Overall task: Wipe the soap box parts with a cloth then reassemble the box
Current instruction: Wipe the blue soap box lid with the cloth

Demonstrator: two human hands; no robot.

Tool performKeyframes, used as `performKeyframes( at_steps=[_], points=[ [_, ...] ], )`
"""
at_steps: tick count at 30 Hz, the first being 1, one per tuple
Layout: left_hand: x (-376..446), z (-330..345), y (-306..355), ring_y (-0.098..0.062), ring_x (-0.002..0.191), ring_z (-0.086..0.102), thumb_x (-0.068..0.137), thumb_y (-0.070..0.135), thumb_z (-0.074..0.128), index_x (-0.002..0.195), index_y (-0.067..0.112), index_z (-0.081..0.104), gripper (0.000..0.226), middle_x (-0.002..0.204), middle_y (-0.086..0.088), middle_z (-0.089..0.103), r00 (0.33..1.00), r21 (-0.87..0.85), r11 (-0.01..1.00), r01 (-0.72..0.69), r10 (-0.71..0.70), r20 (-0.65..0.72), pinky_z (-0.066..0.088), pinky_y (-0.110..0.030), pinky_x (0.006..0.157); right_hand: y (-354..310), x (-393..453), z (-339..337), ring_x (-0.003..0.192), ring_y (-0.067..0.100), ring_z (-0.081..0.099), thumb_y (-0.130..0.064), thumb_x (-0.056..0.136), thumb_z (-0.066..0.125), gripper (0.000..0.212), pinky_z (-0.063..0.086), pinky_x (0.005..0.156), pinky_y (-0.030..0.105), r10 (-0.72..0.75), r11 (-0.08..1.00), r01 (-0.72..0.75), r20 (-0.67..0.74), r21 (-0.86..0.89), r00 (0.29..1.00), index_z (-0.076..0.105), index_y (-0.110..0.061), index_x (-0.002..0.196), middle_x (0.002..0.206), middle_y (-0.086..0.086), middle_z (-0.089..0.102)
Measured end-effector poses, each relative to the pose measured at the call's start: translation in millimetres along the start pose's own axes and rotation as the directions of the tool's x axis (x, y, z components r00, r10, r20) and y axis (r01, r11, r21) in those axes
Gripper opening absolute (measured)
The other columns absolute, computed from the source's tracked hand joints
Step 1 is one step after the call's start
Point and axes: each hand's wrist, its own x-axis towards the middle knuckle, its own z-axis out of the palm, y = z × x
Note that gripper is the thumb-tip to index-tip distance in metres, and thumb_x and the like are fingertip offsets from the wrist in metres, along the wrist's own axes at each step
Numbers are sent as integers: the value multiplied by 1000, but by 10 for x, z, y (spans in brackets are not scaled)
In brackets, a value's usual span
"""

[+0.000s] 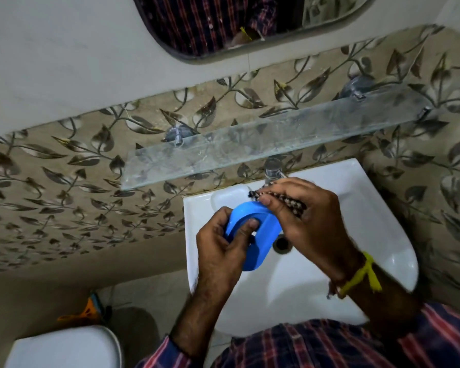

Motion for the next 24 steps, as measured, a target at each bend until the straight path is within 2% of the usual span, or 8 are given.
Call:
performKeyframes(
  at_steps=[5, 9, 13, 15, 16, 18, 21, 24],
  points=[
    [152, -61, 4, -8, 58, 63, 85, 4, 75, 83, 15, 68, 14, 70, 2, 71, 997, -173, 984, 27, -39, -64, 52, -20, 56, -40, -54, 53, 102, 16, 71, -19, 90, 72, 15, 56, 89, 35, -89, 996, 89, -3, -17, 996, 79, -12, 101, 102, 1, 77],
    [90, -1, -5, -10, 56, 63, 85, 3, 74, 81, 15, 68, 13, 70, -2, 70, 998, -171, 984, 45, -49, -24, 52, -21, 55, 22, 61, 67, 92, 14, 71, -13, 88, 73, 10, 56, 85, 37, 72, 994, -69, -34, 81, 997, 79, -8, 95, 95, 1, 77],
    [207, -55, -15, -9, 56, 63, 87, 0, 71, 87, 13, 69, 13, 68, 3, 72, 994, -246, 968, 37, -62, -95, 53, -22, 55, 8, 34, 81, 97, 11, 71, -14, 89, 72, 12, 55, 89, 29, 25, 990, -22, -19, 137, 999, 78, -8, 97, 97, 0, 77],
    [214, -14, 13, -9, 53, 63, 86, 2, 71, 88, 11, 69, 9, 67, 2, 73, 995, -275, 960, 51, -73, -71, 54, -23, 53, 10, 28, 79, 90, 9, 72, -16, 89, 72, 9, 57, 84, 32, 109, 978, -95, -66, 188, 992, 78, -10, 94, 93, -2, 77],
    [190, 30, 19, -10, 53, 63, 83, 6, 72, 89, 9, 69, 7, 68, 1, 73, 994, -308, 949, 71, -94, -61, 54, -23, 52, 8, 68, 91, 85, 8, 72, -17, 90, 72, 8, 59, 80, 34, 187, 961, -166, -78, 220, 979, 78, -12, 93, 89, -3, 77],
    [162, 98, 37, -15, 60, 66, 78, 14, 74, 94, 2, 69, 21, 75, -4, 74, 986, -408, 905, 123, -159, -55, 56, -28, 56, 1, 130, 122, 82, 5, 72, -18, 91, 72, 8, 59, 78, 30, 250, 940, -221, -83, 258, 965, 78, -13, 94, 87, -5, 77],
    [242, 94, 58, -21, 68, 70, 82, 14, 75, 104, 0, 70, 26, 83, -10, 75, 978, -544, 823, 163, -208, -21, 58, -32, 62, -69, 104, 142, 94, 1, 69, -12, 89, 73, 10, 52, 86, 17, 142, 961, -109, -114, 255, 983, 77, -9, 97, 96, -7, 75],
    [223, 155, 108, -19, 65, 71, 82, 15, 69, 95, 6, 74, 16, 81, -10, 77, 969, -583, 783, 215, -246, 26, 58, -31, 60, -68, 78, 137, 94, -2, 69, -7, 88, 73, 12, 51, 87, 14, 175, 942, -122, -148, 312, 973, 76, -12, 98, 96, -11, 73]
  ],
)
